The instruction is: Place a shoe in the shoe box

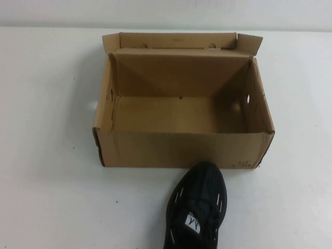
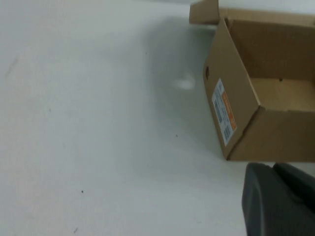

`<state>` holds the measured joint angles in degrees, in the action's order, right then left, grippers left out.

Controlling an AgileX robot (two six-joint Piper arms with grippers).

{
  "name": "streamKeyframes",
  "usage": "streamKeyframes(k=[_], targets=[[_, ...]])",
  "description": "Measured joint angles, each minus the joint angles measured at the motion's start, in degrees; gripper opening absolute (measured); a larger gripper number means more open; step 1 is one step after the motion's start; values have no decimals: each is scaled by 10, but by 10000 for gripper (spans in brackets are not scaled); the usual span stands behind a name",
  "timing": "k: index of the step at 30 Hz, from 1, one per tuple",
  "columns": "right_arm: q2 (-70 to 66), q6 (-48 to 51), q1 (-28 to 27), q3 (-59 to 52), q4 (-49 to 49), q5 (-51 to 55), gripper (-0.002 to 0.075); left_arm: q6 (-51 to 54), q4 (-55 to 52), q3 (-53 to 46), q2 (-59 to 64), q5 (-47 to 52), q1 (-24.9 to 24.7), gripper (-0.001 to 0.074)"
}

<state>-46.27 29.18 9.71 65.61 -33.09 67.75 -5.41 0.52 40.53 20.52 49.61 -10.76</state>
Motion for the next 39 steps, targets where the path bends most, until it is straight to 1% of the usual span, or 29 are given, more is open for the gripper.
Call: streamKeyframes(k=[4,9,14,17,20,22,26,28,31,39], targets=[[-44,5,62,1,7,10,-15,29,24,30,46,36,0,-4],[-86,-5,138,1,38,6,-10,44,71,47,76,51,0,-4],[-134,-17,223,1,78,-16,34,46,94,48,87,57,0,-4],[-164,-18,274,1,104,-30,95,47,101,48,87,60,0,-4],[-194,-19,313,1,130,-49,190,47,102,48,87,59,0,-4],[-217,-19,333,1,143,-60,269,47,102,48,87,60,0,-4],[-264,-19,354,1,153,-69,402,47,101,48,87,60,0,-4],[-290,-19,356,1,155,-73,447,47,101,48,87,60,0,-4],[-324,-19,357,1,155,-76,470,47,99,48,87,60,0,-4],[-364,-19,357,1,158,-91,480,48,82,48,87,60,0,-4]])
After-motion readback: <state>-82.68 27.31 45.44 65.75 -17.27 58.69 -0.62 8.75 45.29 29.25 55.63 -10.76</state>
